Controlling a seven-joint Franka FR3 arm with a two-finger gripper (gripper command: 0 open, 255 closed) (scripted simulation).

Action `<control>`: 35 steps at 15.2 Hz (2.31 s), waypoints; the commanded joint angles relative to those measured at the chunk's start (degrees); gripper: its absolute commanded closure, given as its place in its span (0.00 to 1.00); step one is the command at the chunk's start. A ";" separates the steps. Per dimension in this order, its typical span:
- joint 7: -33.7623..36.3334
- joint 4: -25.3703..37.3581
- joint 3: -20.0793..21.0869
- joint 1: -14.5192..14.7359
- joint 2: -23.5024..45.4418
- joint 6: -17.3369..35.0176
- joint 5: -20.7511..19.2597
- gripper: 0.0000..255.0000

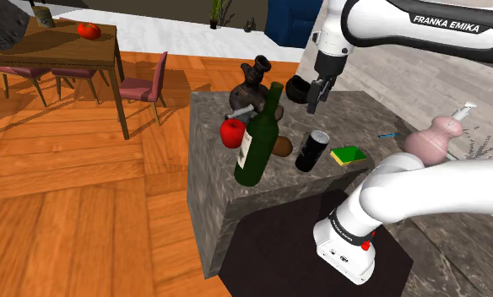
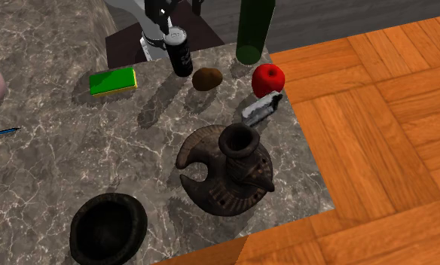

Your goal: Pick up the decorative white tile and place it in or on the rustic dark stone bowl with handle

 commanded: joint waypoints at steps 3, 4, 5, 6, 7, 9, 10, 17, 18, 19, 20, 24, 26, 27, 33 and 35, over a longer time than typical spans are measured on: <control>-6.54 -0.36 -1.87 1.60 2.77 4.32 -2.05 0.00; -9.74 -0.42 -2.78 2.42 4.25 6.49 -2.97 0.00; -12.89 -0.41 -3.67 3.27 5.78 8.65 -3.82 0.00; -16.03 -0.33 -4.50 4.09 7.36 10.81 -4.57 0.00; -19.14 -0.18 -5.30 4.93 8.98 12.96 -5.24 0.00; -25.31 0.29 -6.78 6.62 12.30 17.17 -6.32 0.00; -28.37 0.60 -7.46 7.47 13.98 19.24 -6.74 0.00; -49.79 3.66 -10.88 13.51 25.68 32.59 -7.25 0.00; -52.88 4.15 -11.18 14.37 27.26 34.32 -7.00 0.00; -55.98 4.64 -11.41 15.21 28.82 35.99 -6.68 0.00; -59.10 5.12 -11.59 16.03 30.33 37.62 -6.29 0.00; -66.59 5.90 -11.84 17.84 34.24 42.10 -5.12 0.00; -66.61 5.33 -12.00 17.73 35.24 43.68 -5.15 0.00; -66.62 5.06 -12.08 17.68 35.75 44.47 -5.16 0.00; -66.66 4.20 -12.36 17.51 37.70 47.30 -5.17 0.00; -66.66 4.21 -12.36 17.51 37.70 47.30 -5.17 0.00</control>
